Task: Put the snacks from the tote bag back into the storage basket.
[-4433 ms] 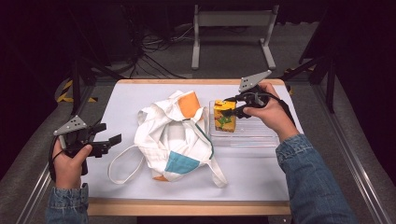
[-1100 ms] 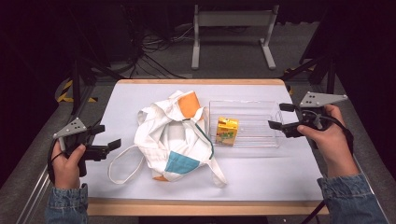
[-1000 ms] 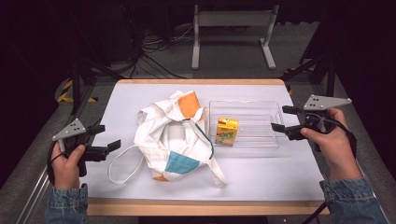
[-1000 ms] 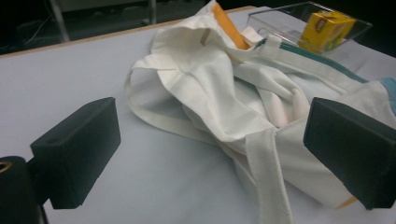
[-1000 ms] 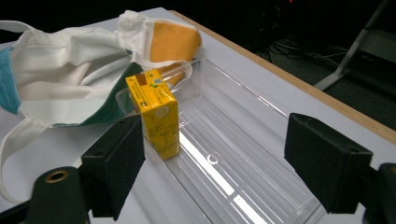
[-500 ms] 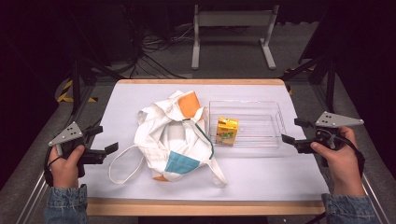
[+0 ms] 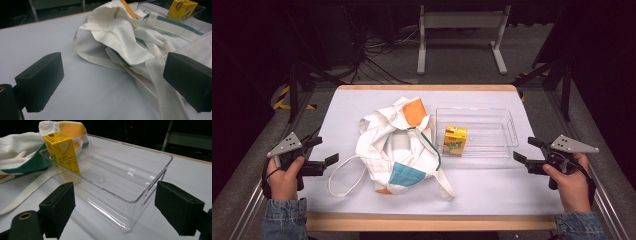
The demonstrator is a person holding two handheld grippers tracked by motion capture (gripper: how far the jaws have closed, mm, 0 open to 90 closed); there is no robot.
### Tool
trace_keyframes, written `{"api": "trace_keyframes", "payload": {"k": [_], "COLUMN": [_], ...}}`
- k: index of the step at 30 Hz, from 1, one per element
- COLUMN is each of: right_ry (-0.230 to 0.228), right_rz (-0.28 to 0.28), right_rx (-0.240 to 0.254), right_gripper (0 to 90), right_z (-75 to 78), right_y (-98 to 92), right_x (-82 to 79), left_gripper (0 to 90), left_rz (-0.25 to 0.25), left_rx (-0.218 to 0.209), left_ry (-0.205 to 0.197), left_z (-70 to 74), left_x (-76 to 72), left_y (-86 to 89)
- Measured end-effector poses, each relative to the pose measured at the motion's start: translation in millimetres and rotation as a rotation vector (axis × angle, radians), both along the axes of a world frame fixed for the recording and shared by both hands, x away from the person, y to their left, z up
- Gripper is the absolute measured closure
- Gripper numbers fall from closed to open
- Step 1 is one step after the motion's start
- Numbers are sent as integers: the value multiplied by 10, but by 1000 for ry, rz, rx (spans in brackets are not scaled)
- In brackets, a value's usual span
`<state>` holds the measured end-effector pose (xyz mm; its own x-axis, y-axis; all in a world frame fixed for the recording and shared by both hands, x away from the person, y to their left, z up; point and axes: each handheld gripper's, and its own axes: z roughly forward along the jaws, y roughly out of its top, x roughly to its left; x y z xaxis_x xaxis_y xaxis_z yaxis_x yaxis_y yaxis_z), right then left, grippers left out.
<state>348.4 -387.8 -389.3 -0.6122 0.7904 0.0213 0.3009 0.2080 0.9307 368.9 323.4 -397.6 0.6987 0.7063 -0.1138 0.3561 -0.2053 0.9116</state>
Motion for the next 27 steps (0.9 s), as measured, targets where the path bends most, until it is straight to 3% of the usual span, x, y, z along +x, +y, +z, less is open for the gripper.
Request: {"api": "trace_keyframes", "payload": {"k": [5,11,16,21,27], "right_ry": [30,22,28,54,64], "right_rz": [-1,-31,-48,-53,-55], "right_rx": [24,80,44,56,57], "right_gripper": [150,132,115,67,52], "right_z": [-142,-293,-348,-435,-408], "right_y": [-53,-111,-118,-110,-62], "right_x": [-10,-29,-36,-15,-10], "left_gripper": [40,40,39,39,38], "left_rz": [-15,-16,-16,-10,-9], "left_rx": [-13,-12,-8,-2,1], "left_ry": [-5,-5,-2,3,1], "left_z": [-34,-62,-72,-91,-101], "left_x": [9,23,27,30,32], "left_y": [25,38,36,31,19]}}
